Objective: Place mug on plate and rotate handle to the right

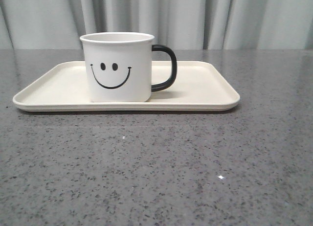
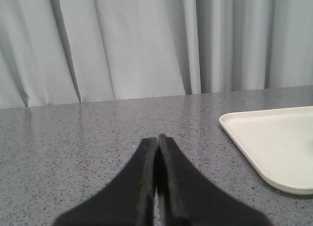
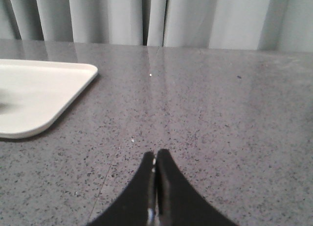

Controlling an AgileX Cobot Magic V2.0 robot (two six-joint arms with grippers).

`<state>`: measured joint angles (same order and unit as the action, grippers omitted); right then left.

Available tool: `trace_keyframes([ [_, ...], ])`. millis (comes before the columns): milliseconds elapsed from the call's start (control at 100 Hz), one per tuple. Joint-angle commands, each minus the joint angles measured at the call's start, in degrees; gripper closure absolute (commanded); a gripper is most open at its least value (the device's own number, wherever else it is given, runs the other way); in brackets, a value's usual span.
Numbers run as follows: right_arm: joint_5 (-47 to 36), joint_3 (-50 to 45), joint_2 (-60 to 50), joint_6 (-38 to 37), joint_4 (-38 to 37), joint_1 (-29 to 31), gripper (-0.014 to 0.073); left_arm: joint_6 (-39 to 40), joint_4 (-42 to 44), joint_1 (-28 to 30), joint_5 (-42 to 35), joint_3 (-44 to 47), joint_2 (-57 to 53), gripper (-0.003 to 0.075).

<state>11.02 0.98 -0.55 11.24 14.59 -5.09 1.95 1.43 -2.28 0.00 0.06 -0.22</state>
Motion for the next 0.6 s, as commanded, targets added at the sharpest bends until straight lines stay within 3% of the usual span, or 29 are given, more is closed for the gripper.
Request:
trace_keyframes([
  [0, -5.9, 0.2, -1.2, -0.1, 0.5, 0.1, 0.0710, 0.0, 0.0, 0.1, -4.8, 0.5, -1.7, 0.0740],
  [590, -4.2, -2.6, -1.2, -0.1, 1.0, 0.1, 0.0710, 0.0, 0.0, 0.1, -4.8, 0.5, -1.7, 0.0740],
])
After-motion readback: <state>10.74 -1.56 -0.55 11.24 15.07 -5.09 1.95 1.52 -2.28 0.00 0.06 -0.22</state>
